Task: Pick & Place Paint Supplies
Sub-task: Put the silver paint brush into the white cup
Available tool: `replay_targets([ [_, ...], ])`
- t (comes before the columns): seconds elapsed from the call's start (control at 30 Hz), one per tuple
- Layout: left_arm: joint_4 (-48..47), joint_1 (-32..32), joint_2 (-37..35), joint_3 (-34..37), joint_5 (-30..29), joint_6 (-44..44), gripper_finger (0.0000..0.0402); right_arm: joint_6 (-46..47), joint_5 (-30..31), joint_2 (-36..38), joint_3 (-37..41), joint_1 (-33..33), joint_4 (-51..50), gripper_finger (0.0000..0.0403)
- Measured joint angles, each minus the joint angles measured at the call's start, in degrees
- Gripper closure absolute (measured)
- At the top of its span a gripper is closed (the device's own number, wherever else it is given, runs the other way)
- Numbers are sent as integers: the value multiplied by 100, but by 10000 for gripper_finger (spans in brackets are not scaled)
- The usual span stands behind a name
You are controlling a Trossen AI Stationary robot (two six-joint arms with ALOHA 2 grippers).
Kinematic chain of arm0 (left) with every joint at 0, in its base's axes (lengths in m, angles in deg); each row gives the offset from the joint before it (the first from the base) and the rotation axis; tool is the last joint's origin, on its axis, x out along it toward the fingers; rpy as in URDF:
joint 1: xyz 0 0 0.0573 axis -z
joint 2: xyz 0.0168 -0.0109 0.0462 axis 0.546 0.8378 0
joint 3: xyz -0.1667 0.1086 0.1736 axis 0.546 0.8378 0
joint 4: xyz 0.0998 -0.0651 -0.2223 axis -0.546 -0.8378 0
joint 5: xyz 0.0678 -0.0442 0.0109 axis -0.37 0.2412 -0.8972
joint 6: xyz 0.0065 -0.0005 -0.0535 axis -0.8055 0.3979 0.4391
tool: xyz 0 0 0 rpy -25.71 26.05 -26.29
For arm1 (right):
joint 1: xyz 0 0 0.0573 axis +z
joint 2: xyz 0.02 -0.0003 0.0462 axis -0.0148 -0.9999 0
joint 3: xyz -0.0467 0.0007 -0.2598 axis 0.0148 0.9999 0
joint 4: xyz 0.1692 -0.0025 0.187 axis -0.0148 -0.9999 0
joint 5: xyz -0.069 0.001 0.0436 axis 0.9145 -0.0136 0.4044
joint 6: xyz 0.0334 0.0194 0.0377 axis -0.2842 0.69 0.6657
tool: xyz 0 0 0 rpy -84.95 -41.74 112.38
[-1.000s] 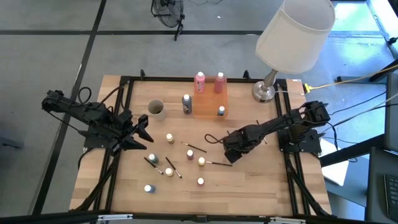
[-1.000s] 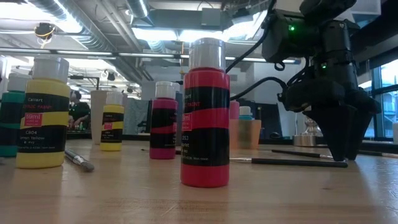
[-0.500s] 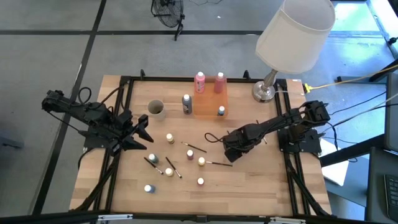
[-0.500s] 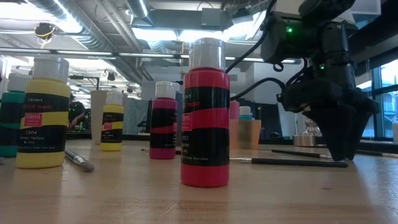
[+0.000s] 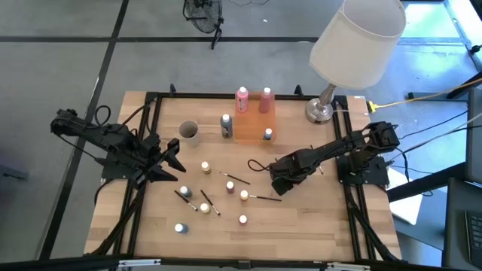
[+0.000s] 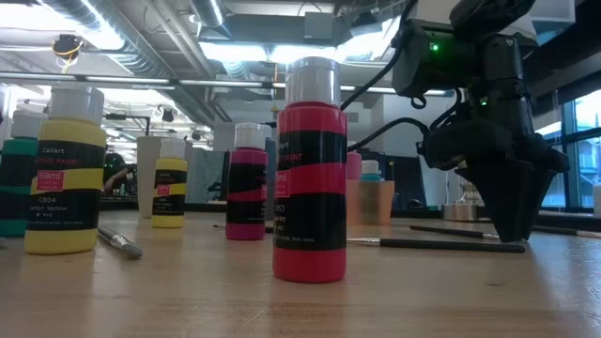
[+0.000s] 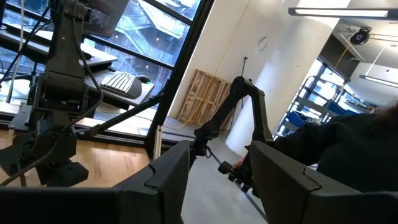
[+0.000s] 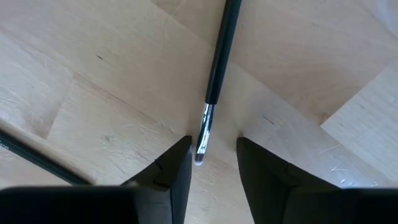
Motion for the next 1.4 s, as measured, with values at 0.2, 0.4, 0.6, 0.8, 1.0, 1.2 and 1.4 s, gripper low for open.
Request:
replay_targets([
  [0.2, 0, 0, 0, 0, 0, 0, 235, 0, -10, 0, 0, -1, 0, 273],
  [0.4, 0, 0, 0, 0, 0, 0, 235, -15, -41, 0, 0, -1, -22, 290],
  [0.6, 0, -1, 0, 0, 1, 3, 235, -15, -106, 0, 0, -1, -35, 305],
  [0.8, 0, 0, 0, 0, 2, 2, 235, 43, -188, 0, -1, -5, -60, 314],
  [1.0, 0, 0, 0, 0, 2, 4, 235, 55, -281, -2, -2, 6, -68, 321],
  [1.2, 0, 0, 0, 0, 2, 9, 235, 68, -406, -2, -2, 13, -68, 323],
  [1.4, 0, -1, 0, 0, 2, 22, 235, 106, -513, -77, -15, 72, -69, 323],
])
